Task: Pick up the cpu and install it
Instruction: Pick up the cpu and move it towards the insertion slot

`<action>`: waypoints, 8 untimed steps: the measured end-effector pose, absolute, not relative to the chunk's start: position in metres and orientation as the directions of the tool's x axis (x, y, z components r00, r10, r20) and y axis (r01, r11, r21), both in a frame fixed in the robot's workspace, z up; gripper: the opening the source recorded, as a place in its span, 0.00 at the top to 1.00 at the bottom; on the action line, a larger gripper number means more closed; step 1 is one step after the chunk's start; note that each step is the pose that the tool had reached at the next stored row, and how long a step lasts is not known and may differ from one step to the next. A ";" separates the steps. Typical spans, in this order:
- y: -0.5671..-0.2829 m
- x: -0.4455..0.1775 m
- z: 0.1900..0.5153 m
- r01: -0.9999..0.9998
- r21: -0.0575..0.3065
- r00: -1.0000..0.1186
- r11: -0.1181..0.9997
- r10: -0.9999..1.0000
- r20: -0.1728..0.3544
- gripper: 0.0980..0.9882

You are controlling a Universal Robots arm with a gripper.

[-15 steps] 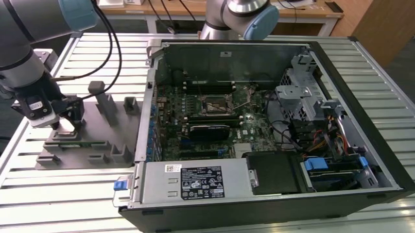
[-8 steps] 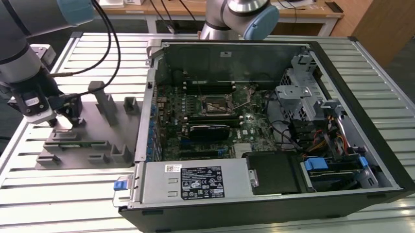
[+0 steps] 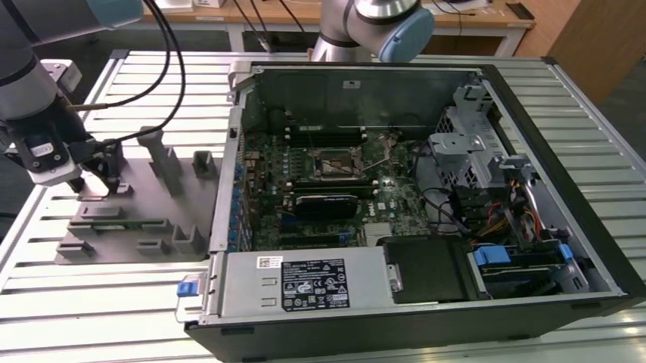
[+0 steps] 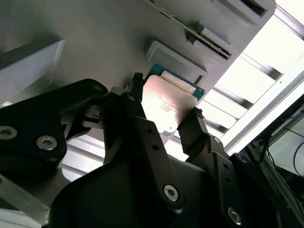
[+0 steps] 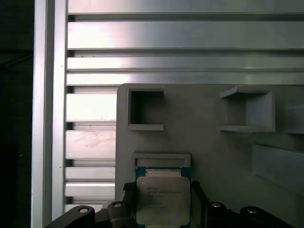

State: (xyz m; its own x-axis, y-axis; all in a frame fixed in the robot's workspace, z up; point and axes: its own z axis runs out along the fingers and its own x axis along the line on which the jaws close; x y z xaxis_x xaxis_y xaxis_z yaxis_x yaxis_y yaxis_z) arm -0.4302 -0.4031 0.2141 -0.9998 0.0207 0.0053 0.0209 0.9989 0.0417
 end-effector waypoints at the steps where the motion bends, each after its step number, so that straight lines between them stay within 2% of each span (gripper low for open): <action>1: -0.403 -0.430 0.216 0.021 0.042 -1.000 0.999 0.021 0.005 0.50; 8: -0.403 -0.430 0.232 0.021 0.042 -1.000 0.999 0.021 0.005 0.50</action>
